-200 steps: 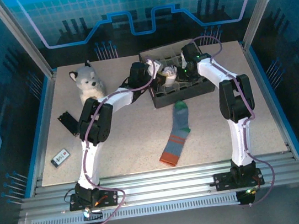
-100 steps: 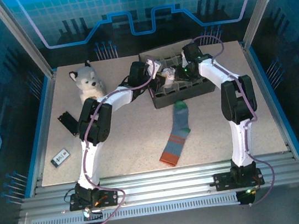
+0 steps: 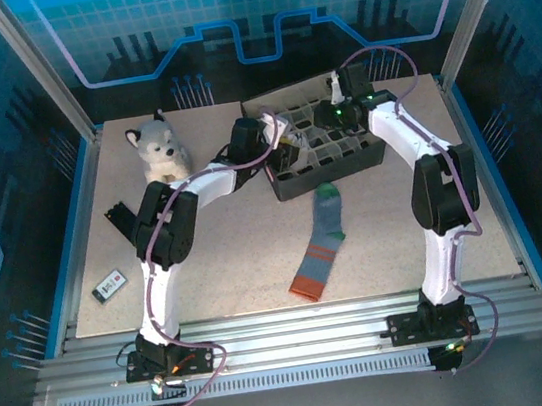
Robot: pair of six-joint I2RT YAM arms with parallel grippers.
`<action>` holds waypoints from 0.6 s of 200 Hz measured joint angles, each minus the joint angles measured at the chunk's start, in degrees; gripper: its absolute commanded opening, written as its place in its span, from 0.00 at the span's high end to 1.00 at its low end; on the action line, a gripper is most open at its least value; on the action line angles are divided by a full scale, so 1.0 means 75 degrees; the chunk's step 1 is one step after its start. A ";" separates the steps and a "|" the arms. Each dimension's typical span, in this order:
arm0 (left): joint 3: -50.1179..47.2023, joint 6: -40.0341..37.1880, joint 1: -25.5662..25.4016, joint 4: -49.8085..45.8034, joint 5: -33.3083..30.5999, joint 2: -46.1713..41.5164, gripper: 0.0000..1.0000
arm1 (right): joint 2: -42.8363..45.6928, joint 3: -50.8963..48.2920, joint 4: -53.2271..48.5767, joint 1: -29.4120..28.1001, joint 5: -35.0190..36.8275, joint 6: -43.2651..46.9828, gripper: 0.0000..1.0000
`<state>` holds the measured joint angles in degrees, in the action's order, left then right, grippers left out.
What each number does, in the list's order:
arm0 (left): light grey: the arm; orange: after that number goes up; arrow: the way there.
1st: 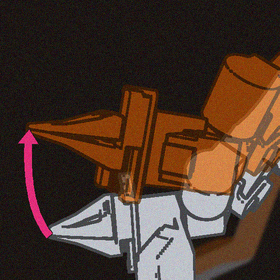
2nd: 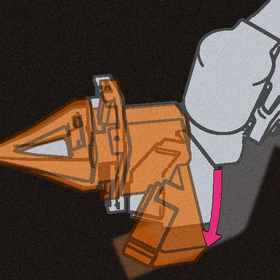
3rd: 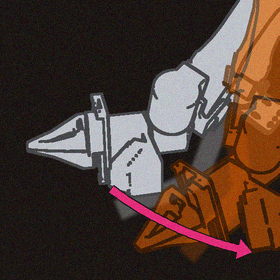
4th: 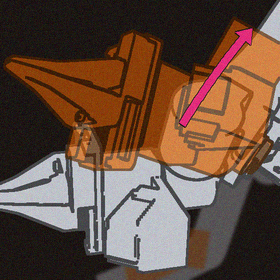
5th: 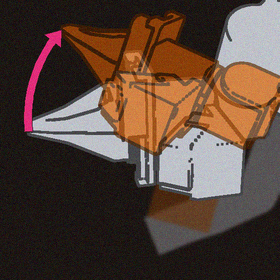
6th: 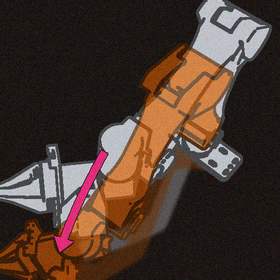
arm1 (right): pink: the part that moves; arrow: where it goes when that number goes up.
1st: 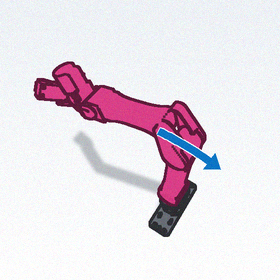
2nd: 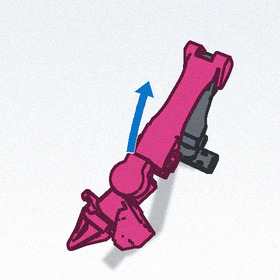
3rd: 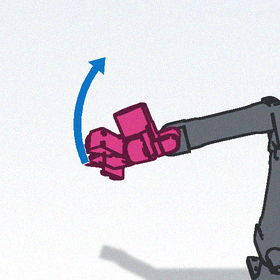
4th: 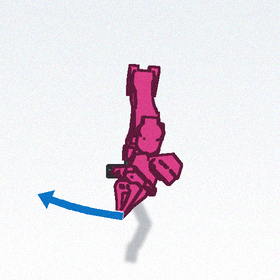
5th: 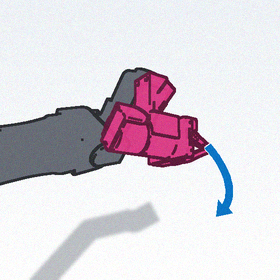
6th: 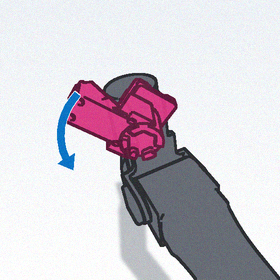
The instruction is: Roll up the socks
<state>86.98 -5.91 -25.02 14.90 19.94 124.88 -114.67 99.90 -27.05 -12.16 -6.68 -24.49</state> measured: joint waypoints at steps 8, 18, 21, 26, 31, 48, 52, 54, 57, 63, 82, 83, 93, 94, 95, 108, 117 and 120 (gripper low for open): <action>-0.0108 0.0058 0.0015 0.0047 0.0000 -0.0067 0.64 | -0.0009 0.0012 0.0000 -0.0023 0.0003 0.0015 0.71; -0.0265 0.0169 0.0047 0.0114 0.0003 -0.0175 0.63 | -0.0009 0.0012 -0.0012 -0.0064 0.0003 0.0020 0.71; -0.0329 0.0204 0.0064 0.0137 0.0006 -0.0213 0.63 | -0.0009 0.0012 -0.0012 -0.0076 0.0003 0.0020 0.71; -0.0417 0.0265 0.0090 0.0169 0.0006 -0.0277 0.63 | -0.0009 0.0012 -0.0012 -0.0093 0.0003 0.0023 0.71; -0.0487 0.0321 0.0119 0.0181 0.0009 -0.0338 0.63 | -0.0009 0.0012 -0.0017 -0.0114 0.0003 0.0026 0.71; -0.0679 0.0525 0.0251 0.0198 0.0058 -0.0548 0.62 | 0.0003 -0.0006 -0.0052 -0.0152 0.0003 0.0052 0.71; -0.0711 0.0560 0.0283 0.0195 0.0064 -0.0603 0.61 | 0.0032 -0.0026 -0.0052 -0.0157 0.0009 0.0055 0.71; -0.0729 0.0586 0.0300 0.0198 0.0073 -0.0629 0.60 | 0.0041 -0.0044 -0.0052 -0.0157 0.0009 0.0058 0.71; -0.0743 0.0597 0.0329 0.0192 0.0090 -0.0682 0.60 | 0.0064 -0.0073 -0.0061 -0.0157 0.0009 0.0070 0.70; -0.0769 0.0656 0.0376 0.0192 0.0108 -0.0766 0.59 | 0.0140 -0.0146 -0.0082 -0.0157 0.0012 0.0079 0.70; -0.0828 0.0810 0.0516 0.0187 0.0230 -0.1183 0.57 | 0.0536 -0.0522 -0.0140 -0.0157 0.0032 0.0085 0.70; -0.0831 0.0807 0.0525 0.0178 0.0248 -0.1227 0.57 | 0.0560 -0.0542 -0.0146 -0.0157 0.0032 0.0085 0.70; -0.0833 0.0839 0.0574 0.0163 0.0332 -0.1486 0.57 | 0.0901 -0.0842 -0.0175 -0.0157 0.0032 0.0087 0.70; -0.0833 0.0848 0.0577 0.0160 0.0338 -0.1504 0.57 | 0.0953 -0.0892 -0.0181 -0.0160 0.0032 0.0087 0.70; -0.0833 0.0851 0.0577 0.0160 0.0347 -0.1524 0.57 | 0.0982 -0.0915 -0.0189 -0.0160 0.0032 0.0087 0.70; -0.0833 0.0912 0.0600 0.0096 0.0472 -0.1894 0.57 | 0.1504 -0.1378 -0.0227 -0.0166 0.0038 0.0082 0.70; -0.0836 0.0953 0.0600 0.0003 0.0562 -0.2159 0.58 | 0.1862 -0.1702 -0.0254 -0.0175 0.0061 0.0079 0.70; -0.0836 0.0968 0.0600 -0.0038 0.0586 -0.2247 0.58 | 0.2005 -0.1842 -0.0251 -0.0184 0.0085 0.0079 0.70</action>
<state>80.71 1.34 -20.51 14.61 24.34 108.03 -99.63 86.08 -28.93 -13.54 -6.04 -23.90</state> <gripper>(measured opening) 0.427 0.300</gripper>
